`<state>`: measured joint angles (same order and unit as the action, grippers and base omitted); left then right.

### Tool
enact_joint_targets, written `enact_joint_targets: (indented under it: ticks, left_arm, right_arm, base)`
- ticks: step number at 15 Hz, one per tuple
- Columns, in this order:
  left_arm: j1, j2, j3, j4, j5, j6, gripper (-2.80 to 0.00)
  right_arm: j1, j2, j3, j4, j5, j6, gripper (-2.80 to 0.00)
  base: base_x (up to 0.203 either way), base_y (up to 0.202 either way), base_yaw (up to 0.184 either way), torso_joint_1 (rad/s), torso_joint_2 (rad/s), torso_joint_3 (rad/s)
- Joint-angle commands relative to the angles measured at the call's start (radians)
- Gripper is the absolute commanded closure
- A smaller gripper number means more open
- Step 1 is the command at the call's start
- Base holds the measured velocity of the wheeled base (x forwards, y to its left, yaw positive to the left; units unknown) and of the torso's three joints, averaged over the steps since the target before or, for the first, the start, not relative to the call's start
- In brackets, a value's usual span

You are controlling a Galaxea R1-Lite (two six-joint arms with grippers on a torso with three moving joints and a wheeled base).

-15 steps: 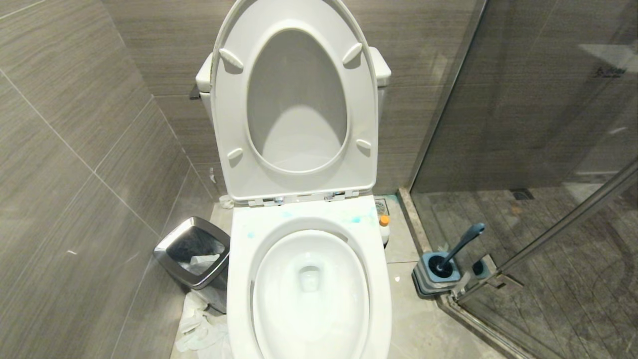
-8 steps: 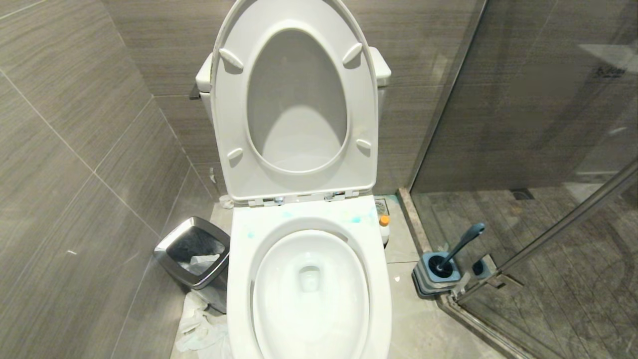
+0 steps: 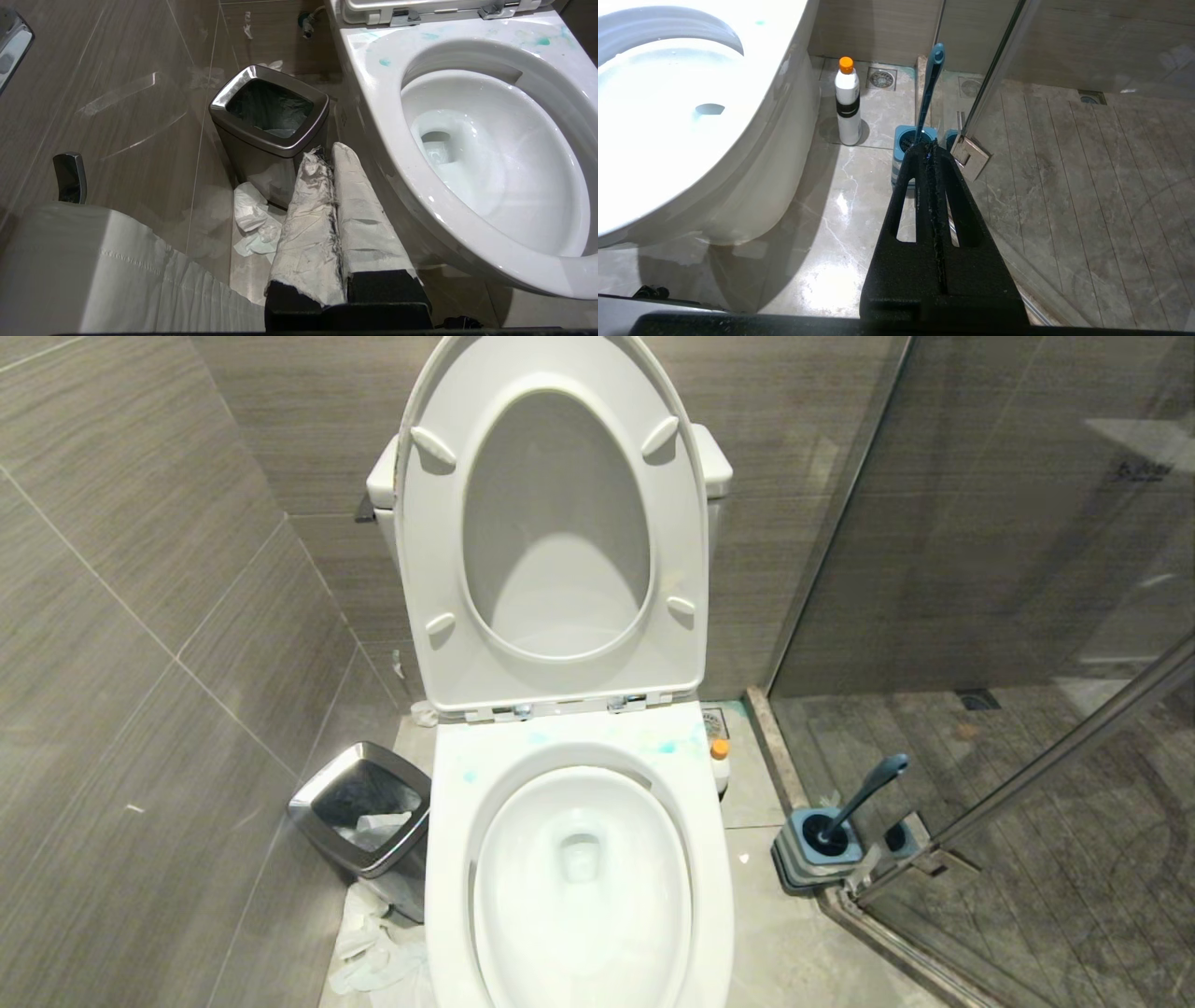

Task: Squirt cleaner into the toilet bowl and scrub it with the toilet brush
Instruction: Pour in the cleaning agent

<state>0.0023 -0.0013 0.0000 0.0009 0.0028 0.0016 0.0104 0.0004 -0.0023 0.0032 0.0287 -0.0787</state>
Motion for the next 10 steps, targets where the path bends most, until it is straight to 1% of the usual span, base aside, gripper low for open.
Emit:
enact_joint_targets:
  ticks: [1,10]
  left_arm:
    - [0.001,0.001,0.0,-0.001,0.0,0.0,0.0]
    - [0.001,0.001,0.0,-0.001,0.0,0.0,0.0]
  right_arm:
    - [0.0,0.001,0.001,0.0,0.0,-0.001,0.0]
    - [0.0,0.001,0.001,0.0,0.0,-0.001,0.0]
  base:
    - [0.0,0.0,0.0,0.0,0.0,0.0]
    - [0.0,0.0,0.0,0.0,0.0,0.0]
